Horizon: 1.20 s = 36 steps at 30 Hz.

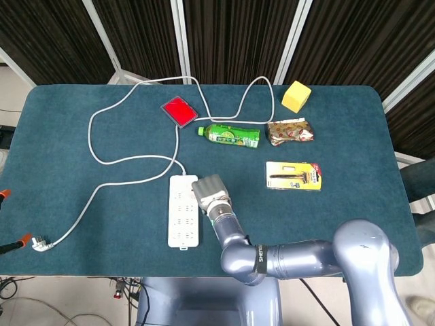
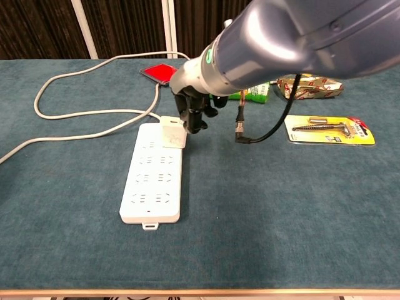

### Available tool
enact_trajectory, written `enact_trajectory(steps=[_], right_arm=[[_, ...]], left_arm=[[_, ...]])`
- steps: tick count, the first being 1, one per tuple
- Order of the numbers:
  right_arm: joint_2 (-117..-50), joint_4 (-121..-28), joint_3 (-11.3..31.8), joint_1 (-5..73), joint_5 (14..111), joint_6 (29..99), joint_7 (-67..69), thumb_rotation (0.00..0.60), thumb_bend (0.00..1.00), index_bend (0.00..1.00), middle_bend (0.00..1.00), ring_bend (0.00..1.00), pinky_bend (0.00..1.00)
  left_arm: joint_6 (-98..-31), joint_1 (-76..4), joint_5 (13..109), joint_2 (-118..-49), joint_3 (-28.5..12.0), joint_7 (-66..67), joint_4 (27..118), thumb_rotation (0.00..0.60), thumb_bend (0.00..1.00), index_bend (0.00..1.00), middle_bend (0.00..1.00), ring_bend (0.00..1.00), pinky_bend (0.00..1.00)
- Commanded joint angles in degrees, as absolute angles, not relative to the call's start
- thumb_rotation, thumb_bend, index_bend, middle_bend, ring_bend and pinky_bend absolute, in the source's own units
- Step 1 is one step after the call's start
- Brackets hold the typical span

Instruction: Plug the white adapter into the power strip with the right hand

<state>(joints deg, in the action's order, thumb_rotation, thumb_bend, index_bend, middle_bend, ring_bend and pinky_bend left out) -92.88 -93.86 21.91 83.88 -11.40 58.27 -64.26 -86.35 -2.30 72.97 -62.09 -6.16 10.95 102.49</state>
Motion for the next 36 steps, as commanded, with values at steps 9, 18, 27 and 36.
enact_trajectory(steps=[9,18,27,36], right_arm=[[-95.46,-90.21,22.42,85.62,-9.97,57.94,-62.54,0.600,0.90,1.00,0.76,0.83,0.99],[-96.72,-88.15,22.66,87.06,-10.65,57.65,-62.68,0.600,0.90,1.00,0.75,0.83,0.99],[-98.64,-85.40,22.48,87.91,-10.94,56.32,-62.60,0.600,0.90,1.00,0.76,0.83,0.99],[-100.17,-83.53,22.38,88.57,-10.75,56.57,-62.60,0.600,0.90,1.00,0.76,0.83,0.99]], left_arm=[[-86.01,-2.47,72.72,-62.09,-6.18,11.01,102.34,0.600,0.06,0.16,0.00,0.00,0.00],[-85.98,-2.47,72.76,-62.01,-6.11,10.93,102.42,0.600,0.06,0.16,0.00,0.00,0.00],[-85.95,-2.48,72.65,-61.82,-6.24,10.47,102.46,0.600,0.06,0.16,0.00,0.00,0.00],[-85.66,-2.53,72.71,-61.69,-6.11,10.18,102.36,0.600,0.06,0.16,0.00,0.00,0.00]])
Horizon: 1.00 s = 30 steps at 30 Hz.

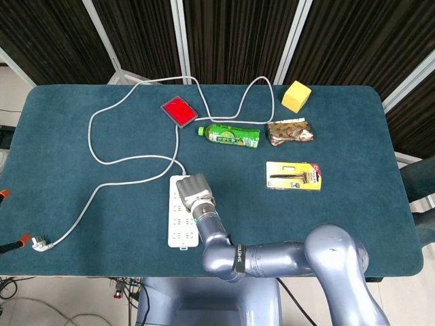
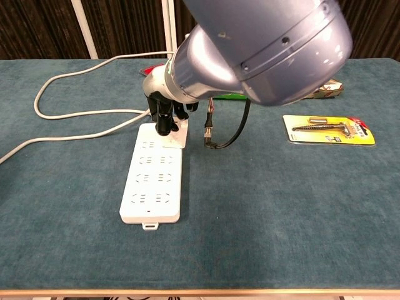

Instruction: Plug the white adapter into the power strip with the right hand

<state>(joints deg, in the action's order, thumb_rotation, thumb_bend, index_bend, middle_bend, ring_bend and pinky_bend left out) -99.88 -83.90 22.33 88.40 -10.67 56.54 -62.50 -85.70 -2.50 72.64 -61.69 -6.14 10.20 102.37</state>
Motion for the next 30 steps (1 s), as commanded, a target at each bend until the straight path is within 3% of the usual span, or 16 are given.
enact_trajectory(steps=[1,30], right_arm=[[-100.39,-83.15,22.36,88.64,-10.87,56.46,-62.69,0.600,0.90,1.00,0.76,0.83,0.99],[-103.40,-78.47,23.08,89.46,-10.43,54.39,-63.33,0.600,0.90,1.00,0.75,0.83,0.99]], left_arm=[[-85.68,-2.52,72.71,-61.66,-6.13,10.12,102.35,0.600,0.06,0.16,0.00,0.00,0.00],[-84.97,-2.90,72.55,-61.87,-5.89,10.56,102.20,0.600,0.06,0.16,0.00,0.00,0.00]])
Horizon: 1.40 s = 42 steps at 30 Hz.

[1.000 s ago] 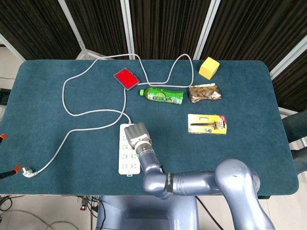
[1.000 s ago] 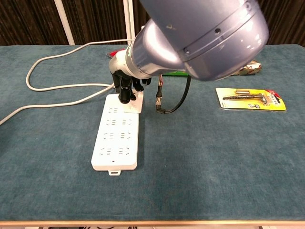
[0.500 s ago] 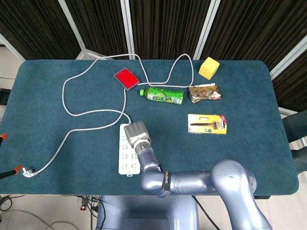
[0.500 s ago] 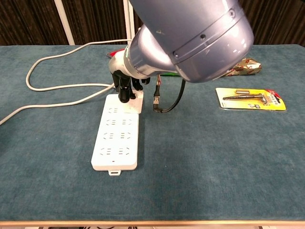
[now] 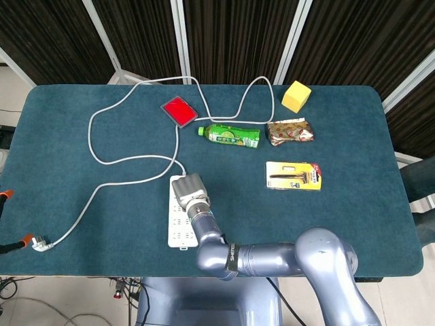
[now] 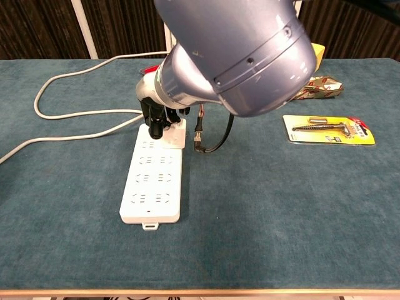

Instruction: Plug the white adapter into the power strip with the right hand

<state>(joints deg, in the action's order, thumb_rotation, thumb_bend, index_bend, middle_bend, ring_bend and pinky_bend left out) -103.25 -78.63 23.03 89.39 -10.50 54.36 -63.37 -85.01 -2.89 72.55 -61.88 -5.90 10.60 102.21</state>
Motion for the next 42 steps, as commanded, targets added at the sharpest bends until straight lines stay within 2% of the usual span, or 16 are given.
enact_trajectory(steps=[1,42], right_arm=[[-103.59,-78.19,23.11,89.52,-10.33,54.44,-63.31,0.600,0.90,1.00,0.75,0.83,0.99],[-107.71,-72.67,22.43,89.47,-11.05,50.35,-64.74,0.600,0.90,1.00,0.75,0.83,0.99]], left_arm=[[-84.92,-2.91,72.55,-61.85,-5.87,10.50,102.20,0.600,0.06,0.16,0.00,0.00,0.00],[-84.14,-3.14,72.91,-61.36,-5.44,9.73,102.27,0.600,0.06,0.16,0.00,0.00,0.00]])
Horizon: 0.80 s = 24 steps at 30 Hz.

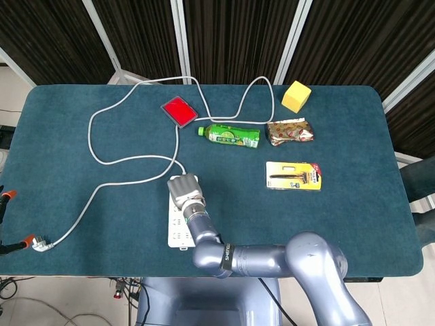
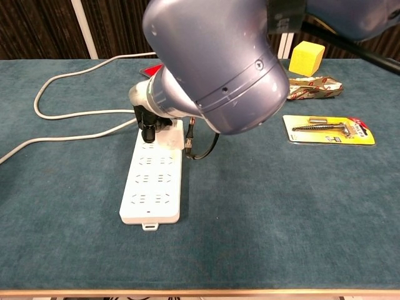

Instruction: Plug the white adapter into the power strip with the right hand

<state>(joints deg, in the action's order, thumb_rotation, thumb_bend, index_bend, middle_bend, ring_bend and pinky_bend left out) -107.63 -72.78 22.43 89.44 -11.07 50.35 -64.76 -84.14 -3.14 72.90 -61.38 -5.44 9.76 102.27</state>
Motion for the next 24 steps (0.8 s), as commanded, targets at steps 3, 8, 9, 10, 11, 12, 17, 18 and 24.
enact_trajectory(steps=[3,8,9,10,11,12,17,18,24], right_arm=[[-107.88,-72.20,22.38,89.43,-11.13,50.26,-64.72,0.600,0.91,1.00,0.76,0.83,0.99],[-107.51,-72.28,22.74,89.21,-11.08,50.26,-64.44,0.600,0.91,1.00,0.75,0.83,0.99],[-107.35,-72.46,22.87,89.17,-11.03,50.29,-64.34,0.600,0.91,1.00,0.75,0.83,0.99],[-107.04,-72.85,23.11,89.11,-10.96,50.38,-64.18,0.600,0.90,1.00,0.75,0.83,0.99],[-106.61,-73.37,23.36,89.08,-10.88,50.52,-64.07,0.600,0.90,1.00,0.75,0.83,0.99],[-106.05,-74.00,23.63,89.06,-10.79,50.75,-64.02,0.600,0.90,1.00,0.75,0.83,0.99],[-102.64,-77.69,25.62,88.62,-10.18,52.62,-62.80,0.600,0.90,1.00,0.76,0.83,0.99],[-101.71,-78.77,26.15,88.32,-10.11,52.93,-62.28,0.600,0.90,1.00,0.76,0.83,0.99],[-94.43,-86.44,29.37,85.78,-10.30,53.84,-59.22,0.600,0.90,1.00,0.75,0.79,0.99]], left_arm=[[-84.20,-3.10,72.92,-61.28,-5.43,9.62,102.25,0.600,0.06,0.16,0.00,0.00,0.00],[-84.19,-3.11,72.82,-61.26,-5.46,9.61,102.21,0.600,0.06,0.16,0.00,0.00,0.00],[-84.20,-3.10,72.80,-61.27,-5.47,9.63,102.21,0.600,0.06,0.16,0.00,0.00,0.00],[-84.21,-3.10,72.77,-61.28,-5.46,9.69,102.21,0.600,0.06,0.16,0.00,0.00,0.00],[-84.21,-3.09,72.74,-61.29,-5.45,9.74,102.22,0.600,0.06,0.16,0.00,0.00,0.00],[-84.20,-3.10,72.71,-61.30,-5.45,9.76,102.23,0.600,0.06,0.16,0.00,0.00,0.00],[-84.39,-3.06,72.59,-61.31,-5.57,9.78,102.25,0.600,0.06,0.16,0.00,0.00,0.00],[-84.48,-3.02,72.59,-61.29,-5.58,9.74,102.26,0.600,0.06,0.16,0.00,0.00,0.00],[-85.04,-2.76,72.79,-61.21,-5.54,9.84,102.50,0.600,0.06,0.16,0.00,0.00,0.00]])
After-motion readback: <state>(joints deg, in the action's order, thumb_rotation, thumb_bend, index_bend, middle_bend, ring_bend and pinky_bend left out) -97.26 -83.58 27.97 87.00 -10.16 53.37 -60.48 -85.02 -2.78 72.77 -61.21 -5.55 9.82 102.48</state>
